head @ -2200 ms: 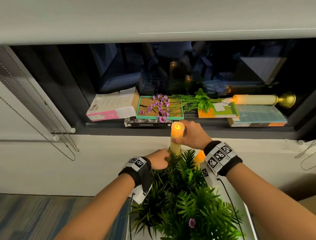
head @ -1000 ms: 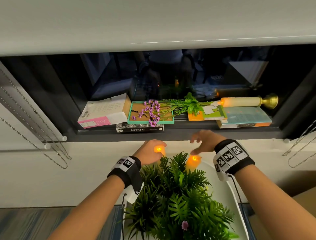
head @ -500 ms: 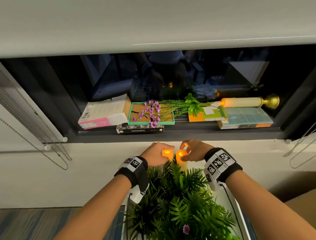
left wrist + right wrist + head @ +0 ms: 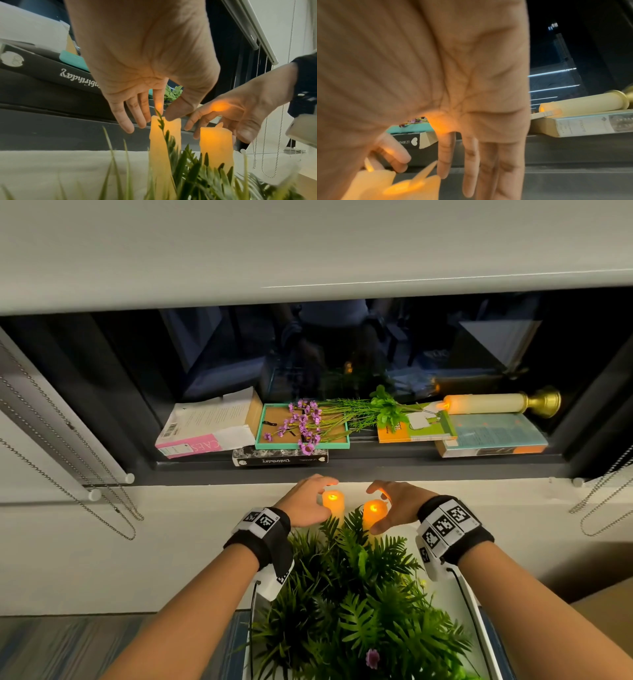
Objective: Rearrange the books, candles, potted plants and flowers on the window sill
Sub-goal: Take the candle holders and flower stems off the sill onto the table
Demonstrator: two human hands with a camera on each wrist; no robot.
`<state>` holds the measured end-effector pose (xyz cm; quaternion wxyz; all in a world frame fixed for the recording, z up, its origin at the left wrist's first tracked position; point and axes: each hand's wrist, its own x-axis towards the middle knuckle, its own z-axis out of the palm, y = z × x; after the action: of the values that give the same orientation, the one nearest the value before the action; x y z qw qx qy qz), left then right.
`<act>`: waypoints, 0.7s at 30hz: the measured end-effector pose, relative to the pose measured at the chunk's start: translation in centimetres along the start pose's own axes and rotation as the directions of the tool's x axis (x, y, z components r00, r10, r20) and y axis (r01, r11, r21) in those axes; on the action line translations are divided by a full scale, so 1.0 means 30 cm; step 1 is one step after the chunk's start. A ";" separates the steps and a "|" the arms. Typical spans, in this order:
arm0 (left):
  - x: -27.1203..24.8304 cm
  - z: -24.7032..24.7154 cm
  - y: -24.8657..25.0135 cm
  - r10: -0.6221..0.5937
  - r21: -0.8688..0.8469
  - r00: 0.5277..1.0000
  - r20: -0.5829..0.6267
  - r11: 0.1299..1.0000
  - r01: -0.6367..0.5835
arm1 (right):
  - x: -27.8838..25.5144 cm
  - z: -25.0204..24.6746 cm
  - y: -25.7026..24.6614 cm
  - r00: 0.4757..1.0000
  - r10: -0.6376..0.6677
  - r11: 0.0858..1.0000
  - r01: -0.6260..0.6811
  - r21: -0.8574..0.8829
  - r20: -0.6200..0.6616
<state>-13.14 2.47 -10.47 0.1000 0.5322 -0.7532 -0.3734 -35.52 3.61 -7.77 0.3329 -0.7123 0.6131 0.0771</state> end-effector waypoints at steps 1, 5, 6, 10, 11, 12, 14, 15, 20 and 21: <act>0.002 -0.001 0.000 0.009 -0.009 1.000 -0.008 1.000 -0.009 | 0.000 -0.004 -0.005 1.000 -0.007 1.000 0.007 0.000 -0.015; 0.009 -0.025 0.014 0.044 -0.029 0.997 -0.056 0.999 -0.046 | -0.001 -0.059 -0.040 0.984 -0.049 0.998 0.053 0.020 -0.173; 0.012 -0.038 0.021 0.059 -0.025 0.995 -0.086 0.998 -0.061 | 0.000 -0.081 -0.051 0.975 -0.060 0.997 0.069 0.036 -0.214; 0.031 -0.109 0.061 0.189 -0.004 0.936 -0.296 0.980 -0.199 | 0.035 -0.182 -0.095 0.879 -0.112 0.988 0.148 0.042 -0.463; 0.037 -0.133 0.071 0.213 0.007 0.914 -0.345 0.975 -0.224 | 0.051 -0.208 -0.107 0.845 -0.116 0.989 0.147 0.018 -0.522; 0.043 -0.159 0.080 0.221 0.022 0.897 -0.384 0.973 -0.231 | 0.071 -0.235 -0.116 0.815 -0.120 0.991 0.130 -0.022 -0.567; 0.051 -0.204 0.084 0.219 0.066 0.870 -0.441 0.975 -0.212 | 0.114 -0.283 -0.129 0.790 -0.127 0.989 0.056 -0.136 -0.600; 0.054 -0.220 0.080 0.218 0.088 0.860 -0.462 0.976 -0.200 | 0.137 -0.300 -0.130 0.791 -0.114 0.984 0.006 -0.179 -0.601; 0.057 -0.269 0.025 0.246 0.338 0.825 -0.509 0.939 -0.072 | 0.240 -0.344 -0.118 0.827 0.005 0.949 -0.181 -0.258 -0.563; 0.057 -0.276 0.016 0.247 0.374 0.823 -0.512 0.926 -0.045 | 0.258 -0.347 -0.115 0.839 0.024 0.939 -0.205 -0.276 -0.543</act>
<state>-9.66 -2.74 -4.76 0.2459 0.5658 -0.7850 -0.0573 -33.59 -8.59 -2.50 0.0235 -0.7117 0.7020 -0.0039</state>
